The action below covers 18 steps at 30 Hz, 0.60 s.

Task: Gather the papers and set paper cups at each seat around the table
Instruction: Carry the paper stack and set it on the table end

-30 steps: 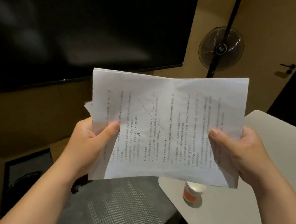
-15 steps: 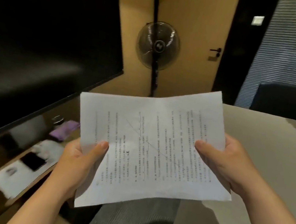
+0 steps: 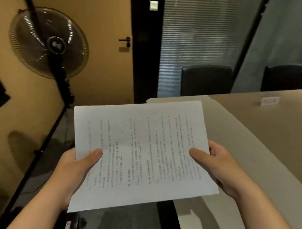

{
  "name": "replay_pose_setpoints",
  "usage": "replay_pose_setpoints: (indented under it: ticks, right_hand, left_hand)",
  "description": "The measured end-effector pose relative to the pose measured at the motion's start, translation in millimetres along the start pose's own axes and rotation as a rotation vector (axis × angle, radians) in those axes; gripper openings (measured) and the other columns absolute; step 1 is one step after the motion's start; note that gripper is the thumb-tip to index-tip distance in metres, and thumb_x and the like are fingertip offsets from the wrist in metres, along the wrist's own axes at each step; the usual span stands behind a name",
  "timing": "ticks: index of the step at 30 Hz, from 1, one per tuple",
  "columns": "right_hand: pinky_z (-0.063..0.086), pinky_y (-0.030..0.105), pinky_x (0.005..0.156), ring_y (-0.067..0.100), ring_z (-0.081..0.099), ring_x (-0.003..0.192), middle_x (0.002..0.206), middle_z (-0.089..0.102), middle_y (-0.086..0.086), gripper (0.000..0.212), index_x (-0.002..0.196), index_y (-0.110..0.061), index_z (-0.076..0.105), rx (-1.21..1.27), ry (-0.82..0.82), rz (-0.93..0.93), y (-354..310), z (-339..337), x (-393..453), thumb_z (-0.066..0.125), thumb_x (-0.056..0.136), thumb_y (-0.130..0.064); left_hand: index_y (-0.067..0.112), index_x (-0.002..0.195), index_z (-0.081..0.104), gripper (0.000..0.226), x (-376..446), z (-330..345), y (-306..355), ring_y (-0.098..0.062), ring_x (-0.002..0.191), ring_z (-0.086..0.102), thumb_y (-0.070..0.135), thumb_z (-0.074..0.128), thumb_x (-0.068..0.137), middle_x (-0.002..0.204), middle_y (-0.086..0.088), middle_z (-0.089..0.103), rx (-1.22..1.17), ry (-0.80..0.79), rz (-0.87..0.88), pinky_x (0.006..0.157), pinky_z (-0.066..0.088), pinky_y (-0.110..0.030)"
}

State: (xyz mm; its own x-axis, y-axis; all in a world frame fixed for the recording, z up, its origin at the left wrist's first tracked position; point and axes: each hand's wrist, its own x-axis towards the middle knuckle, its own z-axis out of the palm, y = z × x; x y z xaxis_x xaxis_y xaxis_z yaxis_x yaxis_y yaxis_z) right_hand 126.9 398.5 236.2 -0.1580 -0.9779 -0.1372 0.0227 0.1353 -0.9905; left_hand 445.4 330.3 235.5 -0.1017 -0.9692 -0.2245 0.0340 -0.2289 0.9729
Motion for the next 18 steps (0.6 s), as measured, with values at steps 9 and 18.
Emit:
replay_pose_setpoints:
  ticks: [9, 18]
  right_hand:
    - [0.06, 0.027, 0.064, 0.024, 0.073, 0.091, 0.12, 0.072, 0.014, 0.03, 0.123, -0.01, 0.063, 0.343, 0.325, 0.057, 38.8, -49.2, 187.1, 0.058, 0.094, -0.007]
    - [0.062, 0.04, 0.079, 0.028, 0.072, 0.105, 0.119, 0.073, 0.012, 0.04, 0.129, -0.007, 0.058, 0.926, 0.478, 0.138, 86.0, -17.9, 336.2, 0.057, 0.09, -0.017]
  left_hand:
    - [0.019, 0.111, 0.068, 0.018, 224.0, 63.5, 7.9, -0.029, 0.097, 0.073, 0.016, 0.061, 0.094, 0.106, -0.006, 0.077, -0.012, -0.095, -0.092, 0.084, 0.057, -0.047]
    - [0.014, 0.116, 0.061, 0.02, 406.5, 164.3, 1.4, -0.022, 0.101, 0.068, 0.008, 0.051, 0.1, 0.112, -0.003, 0.07, -0.051, -0.181, -0.206, 0.083, 0.054, -0.041]
